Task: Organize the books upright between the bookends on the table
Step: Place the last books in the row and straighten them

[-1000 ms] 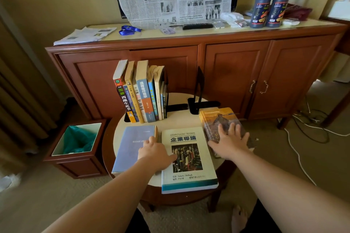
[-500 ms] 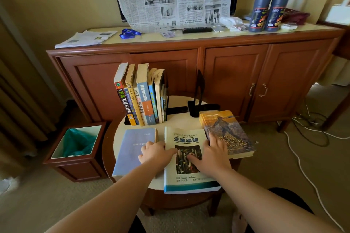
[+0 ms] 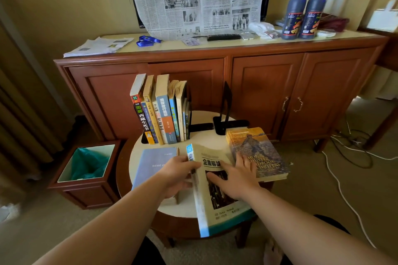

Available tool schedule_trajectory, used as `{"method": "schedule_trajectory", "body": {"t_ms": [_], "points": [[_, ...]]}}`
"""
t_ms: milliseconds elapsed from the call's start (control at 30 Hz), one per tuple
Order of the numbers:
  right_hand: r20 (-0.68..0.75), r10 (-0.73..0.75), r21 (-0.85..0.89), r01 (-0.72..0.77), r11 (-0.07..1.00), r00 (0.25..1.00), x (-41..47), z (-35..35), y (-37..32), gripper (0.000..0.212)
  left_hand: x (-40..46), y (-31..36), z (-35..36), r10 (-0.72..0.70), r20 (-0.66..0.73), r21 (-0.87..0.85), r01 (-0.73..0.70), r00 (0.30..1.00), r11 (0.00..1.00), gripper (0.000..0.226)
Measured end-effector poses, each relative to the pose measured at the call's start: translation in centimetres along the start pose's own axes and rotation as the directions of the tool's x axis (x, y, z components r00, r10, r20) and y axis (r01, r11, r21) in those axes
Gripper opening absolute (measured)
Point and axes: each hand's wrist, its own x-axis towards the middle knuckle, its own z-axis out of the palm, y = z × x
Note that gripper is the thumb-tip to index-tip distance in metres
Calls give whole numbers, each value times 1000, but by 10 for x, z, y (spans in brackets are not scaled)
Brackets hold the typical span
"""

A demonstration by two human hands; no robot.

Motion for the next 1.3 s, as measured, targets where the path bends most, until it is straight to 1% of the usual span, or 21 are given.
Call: {"method": "schedule_trajectory", "body": {"t_ms": [67, 167, 233, 300, 400, 500, 533, 600, 667, 700, 767, 900, 967, 1033, 1100, 1133, 1167, 1200, 1233, 1267, 1300], "points": [[45, -18, 11, 18, 1000, 999, 2, -1, -4, 116, -1, 4, 2, -25, -38, 3, 26, 999, 1000, 19], [85, -48, 29, 45, 999, 995, 2, -5, -9, 110, -3, 9, 3, -33, -131, 42, 39, 991, 998, 18], [64, -70, 72, 66, 995, 995, -1, -13, -14, 104, -5, 15, 0, -34, -143, 21, 38, 989, 999, 19], [9, -89, 123, 87, 989, 996, -4, -24, -21, 98, -7, 25, -4, -17, -164, -23, 13, 986, 1000, 19], [-88, -135, 231, 152, 961, 987, -8, -45, -39, 98, -11, 45, -6, 74, -232, -37, -85, 970, 996, 13], [-121, -205, 348, 235, 907, 971, -8, -66, -55, 105, -18, 66, -6, 215, -304, -31, -236, 928, 971, 6], [-127, -224, 362, 256, 897, 966, -7, -71, -59, 108, -21, 71, -6, 273, -298, -31, -295, 915, 955, 8], [-159, -248, 363, 290, 885, 956, -7, -81, -64, 114, -27, 78, -5, 390, -237, -5, -403, 890, 915, 18], [-219, -250, 385, 319, 866, 943, -6, -83, -68, 115, -29, 79, -3, 460, -175, 45, -459, 871, 887, 26], [-247, -233, 406, 319, 856, 941, -6, -79, -70, 111, -27, 78, -2, 475, -156, 67, -471, 866, 880, 29], [-289, -189, 464, 310, 830, 938, -5, -68, -73, 103, -23, 69, -1, 475, -136, 90, -467, 869, 880, 34], [-266, -161, 550, 286, 785, 951, -3, -45, -71, 100, -11, 51, -8, 457, -104, 97, -449, 883, 888, 41], [-292, -156, 558, 301, 774, 944, -2, -44, -70, 96, -6, 49, -13, 455, -66, 74, -450, 888, 890, 44], [-320, -131, 535, 294, 792, 938, 0, -40, -70, 84, -2, 49, -18, 431, 3, 45, -431, 902, 901, 48], [-311, -57, 517, 219, 827, 949, 1, -35, -69, 64, 2, 48, -24, 402, 31, 47, -403, 915, 914, 50], [-300, -11, 518, 172, 838, 954, 3, -32, -69, 55, 4, 47, -28, 409, 7, 121, -407, 912, 905, 50], [-287, 34, 529, 129, 839, 957, 3, -31, -70, 48, 8, 43, -33, 431, -40, 253, -408, 901, 877, 49], [-275, 67, 544, 98, 833, 959, 3, -30, -71, 44, 13, 38, -39, 457, -92, 409, -385, 885, 828, 49], [-263, 92, 548, 70, 833, 960, 4, -29, -72, 42, 19, 31, -46, 476, -133, 559, -331, 869, 760, 52], [-264, 107, 542, 55, 839, 959, 5, -29, -74, 40, 24, 23, -52, 481, -143, 683, -265, 865, 680, 59], [-270, 116, 528, 46, 848, 956, 6, -28, -75, 39, 31, 16, -58, 472, -125, 781, -207, 873, 589, 67]]}}
